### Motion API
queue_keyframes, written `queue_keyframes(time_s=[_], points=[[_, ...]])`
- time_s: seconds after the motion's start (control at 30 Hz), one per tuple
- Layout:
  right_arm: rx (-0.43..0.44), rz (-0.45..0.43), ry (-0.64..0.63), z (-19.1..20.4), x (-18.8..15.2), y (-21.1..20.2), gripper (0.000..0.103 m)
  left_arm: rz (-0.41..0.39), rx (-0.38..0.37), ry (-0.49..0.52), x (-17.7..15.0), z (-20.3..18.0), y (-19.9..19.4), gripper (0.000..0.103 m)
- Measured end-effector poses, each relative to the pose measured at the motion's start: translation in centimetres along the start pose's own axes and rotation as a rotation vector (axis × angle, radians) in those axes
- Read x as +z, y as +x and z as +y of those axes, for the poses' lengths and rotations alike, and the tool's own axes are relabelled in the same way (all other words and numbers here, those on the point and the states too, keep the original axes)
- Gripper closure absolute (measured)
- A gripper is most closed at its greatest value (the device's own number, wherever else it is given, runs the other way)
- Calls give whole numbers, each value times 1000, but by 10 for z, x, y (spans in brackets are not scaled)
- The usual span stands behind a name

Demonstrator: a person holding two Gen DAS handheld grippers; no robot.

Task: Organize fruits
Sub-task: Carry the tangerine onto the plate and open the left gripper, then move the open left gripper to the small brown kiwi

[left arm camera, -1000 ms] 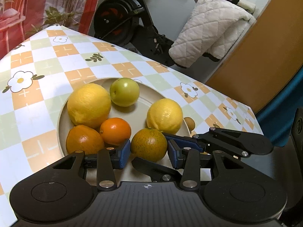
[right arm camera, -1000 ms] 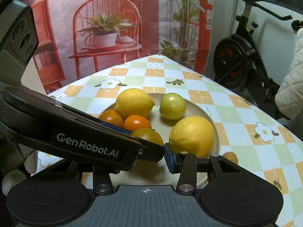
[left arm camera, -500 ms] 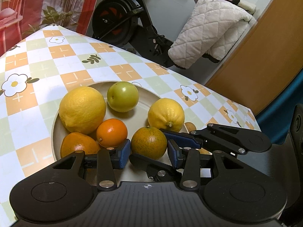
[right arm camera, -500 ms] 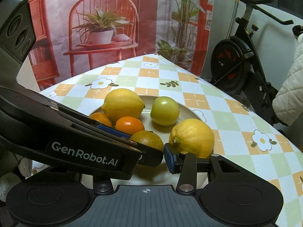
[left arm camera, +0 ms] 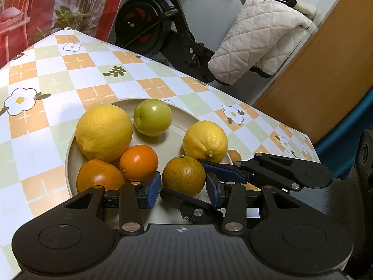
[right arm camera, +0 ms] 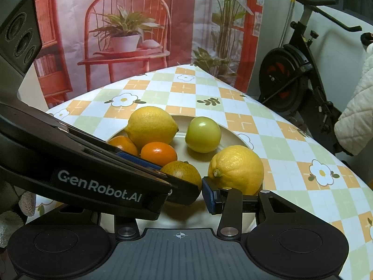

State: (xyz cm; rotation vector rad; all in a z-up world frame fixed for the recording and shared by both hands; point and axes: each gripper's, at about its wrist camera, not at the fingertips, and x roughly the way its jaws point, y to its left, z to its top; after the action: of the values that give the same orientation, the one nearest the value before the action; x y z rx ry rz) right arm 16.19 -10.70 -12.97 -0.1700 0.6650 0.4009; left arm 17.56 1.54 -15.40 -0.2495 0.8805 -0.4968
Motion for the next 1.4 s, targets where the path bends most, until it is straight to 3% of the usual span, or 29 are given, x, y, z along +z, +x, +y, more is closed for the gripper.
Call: queue_keyframes(time_s=[0.3, 0.63, 1.13, 1.4], points=[[-12, 5, 5, 1, 2, 1, 63, -16, 16, -18, -2, 1, -11, 55], [-8, -46, 48, 1, -2, -32, 59, -61, 49, 24, -7, -15, -34, 54], [-98, -99, 222, -37, -41, -84, 59, -120, 116, 124, -10, -54, -48, 53], [-139, -112, 248, -44, -56, -106, 59, -131, 98, 148, -18, -72, -47, 53]])
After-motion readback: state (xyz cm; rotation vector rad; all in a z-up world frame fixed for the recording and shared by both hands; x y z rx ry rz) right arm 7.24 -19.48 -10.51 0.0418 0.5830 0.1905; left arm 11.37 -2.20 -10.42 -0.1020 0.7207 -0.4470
